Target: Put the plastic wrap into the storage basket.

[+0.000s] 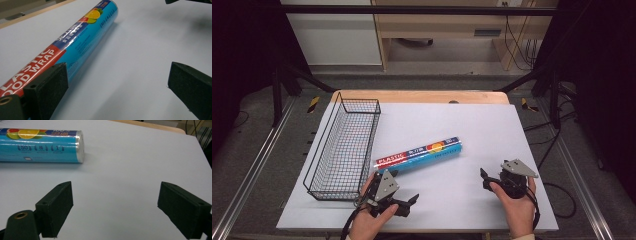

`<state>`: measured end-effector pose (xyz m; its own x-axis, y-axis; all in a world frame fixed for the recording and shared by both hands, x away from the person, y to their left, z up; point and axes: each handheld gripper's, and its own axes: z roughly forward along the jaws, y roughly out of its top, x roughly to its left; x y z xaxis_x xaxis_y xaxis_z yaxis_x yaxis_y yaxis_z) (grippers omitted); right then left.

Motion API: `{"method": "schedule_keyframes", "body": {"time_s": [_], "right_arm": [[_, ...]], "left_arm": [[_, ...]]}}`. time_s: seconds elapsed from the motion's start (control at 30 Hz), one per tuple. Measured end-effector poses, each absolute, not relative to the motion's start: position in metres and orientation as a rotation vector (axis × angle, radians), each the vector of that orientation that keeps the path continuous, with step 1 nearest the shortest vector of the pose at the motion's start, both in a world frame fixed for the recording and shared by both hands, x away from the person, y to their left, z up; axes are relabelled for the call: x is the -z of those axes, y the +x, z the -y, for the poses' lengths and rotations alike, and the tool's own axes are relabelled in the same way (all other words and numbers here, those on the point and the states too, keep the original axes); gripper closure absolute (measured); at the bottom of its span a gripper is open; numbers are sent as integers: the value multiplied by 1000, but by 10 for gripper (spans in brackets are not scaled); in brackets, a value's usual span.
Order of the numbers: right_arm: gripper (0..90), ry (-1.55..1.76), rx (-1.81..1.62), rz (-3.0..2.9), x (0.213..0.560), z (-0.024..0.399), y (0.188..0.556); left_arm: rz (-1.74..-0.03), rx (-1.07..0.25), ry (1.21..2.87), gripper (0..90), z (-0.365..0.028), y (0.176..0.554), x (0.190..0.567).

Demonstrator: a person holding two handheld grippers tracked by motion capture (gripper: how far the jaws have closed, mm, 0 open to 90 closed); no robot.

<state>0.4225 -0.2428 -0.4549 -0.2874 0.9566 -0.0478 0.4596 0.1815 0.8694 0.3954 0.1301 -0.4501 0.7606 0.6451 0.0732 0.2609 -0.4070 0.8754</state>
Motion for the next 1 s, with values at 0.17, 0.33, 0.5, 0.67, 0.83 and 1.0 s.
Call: {"method": "schedule_keyframes", "body": {"time_s": [0.17, 0.33, 0.5, 0.67, 0.83, 1.0], "right_arm": [[91, 1323, -1032, -1830, 453, 242, 421], [76, 1296, -1015, -1812, 450, 239, 417], [71, 1271, -1049, -1825, 448, 240, 416], [74, 1249, -1063, -1859, 448, 239, 414], [84, 1244, -1083, -1863, 448, 241, 414], [95, 1243, -1098, -1854, 446, 242, 413]], "left_arm": [[-634, -446, 2036, 28, -131, 395, 451], [-605, -482, 2112, 49, -133, 388, 436], [-647, -469, 2129, 54, -132, 392, 411], [-622, -490, 2271, 69, -119, 413, 381], [-551, -480, 2443, 79, -104, 442, 361], [-557, -415, 2536, 78, -94, 476, 366]]}}
